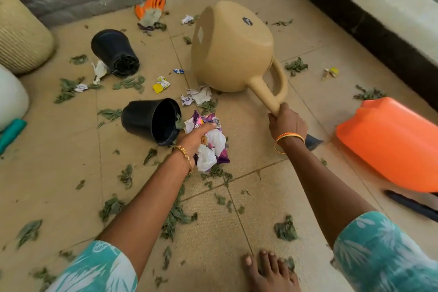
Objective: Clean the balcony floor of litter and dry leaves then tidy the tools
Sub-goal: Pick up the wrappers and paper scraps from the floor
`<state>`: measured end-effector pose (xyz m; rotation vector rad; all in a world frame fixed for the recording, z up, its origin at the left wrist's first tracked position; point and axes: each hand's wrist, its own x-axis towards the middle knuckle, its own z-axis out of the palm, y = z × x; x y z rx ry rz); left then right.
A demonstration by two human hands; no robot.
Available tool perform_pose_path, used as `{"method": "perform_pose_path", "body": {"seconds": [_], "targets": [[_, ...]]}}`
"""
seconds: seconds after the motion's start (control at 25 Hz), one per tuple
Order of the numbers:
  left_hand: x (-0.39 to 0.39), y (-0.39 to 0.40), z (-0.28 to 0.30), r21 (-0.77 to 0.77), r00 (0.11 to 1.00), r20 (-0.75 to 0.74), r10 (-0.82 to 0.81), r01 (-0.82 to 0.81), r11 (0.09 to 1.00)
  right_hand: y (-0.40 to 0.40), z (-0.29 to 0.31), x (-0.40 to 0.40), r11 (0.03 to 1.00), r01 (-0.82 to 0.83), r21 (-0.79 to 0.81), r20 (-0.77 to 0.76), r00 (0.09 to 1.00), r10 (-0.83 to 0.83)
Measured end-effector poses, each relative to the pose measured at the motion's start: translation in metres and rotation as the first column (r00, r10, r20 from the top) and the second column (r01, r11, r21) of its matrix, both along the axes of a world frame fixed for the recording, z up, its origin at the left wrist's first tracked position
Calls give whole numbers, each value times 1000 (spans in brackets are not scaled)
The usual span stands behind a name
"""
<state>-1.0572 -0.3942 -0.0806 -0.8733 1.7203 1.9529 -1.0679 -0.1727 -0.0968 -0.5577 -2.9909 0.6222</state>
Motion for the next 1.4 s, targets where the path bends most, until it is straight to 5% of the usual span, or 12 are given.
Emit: {"method": "perform_pose_path", "body": {"seconds": [0.36, 0.48, 0.56, 0.64, 0.72, 0.84, 1.04, 1.16, 1.24, 1.32, 1.4], "targets": [[-4, -13, -4, -51, 1000, -26, -13, 12, 999, 49, -5, -5, 923, 383, -30, 12, 924, -383], [8, -26, -6, -89, 1000, -30, 3, -6, 996, 20, 7, -4, 879, 474, 49, -127, 876, -466], [21, -42, -7, -84, 1000, -19, -10, 9, 996, -22, 13, -2, 948, 316, 22, -289, 910, -297], [37, -59, -6, -85, 1000, -4, -13, 13, 996, -73, 9, -8, 975, -107, -196, -351, 936, 32], [55, -80, -4, -107, 1000, -16, 11, -13, 994, -129, 3, -25, 822, -464, -330, -281, 880, 384], [75, -101, -4, -99, 998, -18, 58, -59, 993, -189, 6, -49, 689, -651, -319, -115, 748, 654], [72, -110, -7, -58, 981, -39, 191, -193, 979, -236, 7, -48, 550, -750, -367, -276, 653, 705], [65, -108, -13, -49, 967, -55, 250, -253, 966, -257, 14, -38, 350, -702, -620, -203, 575, 793], [62, -103, -17, -58, 950, -79, 303, -308, 950, -260, 21, -34, 296, -543, -786, -147, 629, 763], [57, -99, -19, -50, 941, -107, 320, -327, 944, -246, 21, -42, 389, -508, -768, -198, 767, 610], [51, -95, -20, -22, 950, -123, 289, -293, 956, -212, 12, -67, 627, -492, -603, -237, 862, 449]]}}
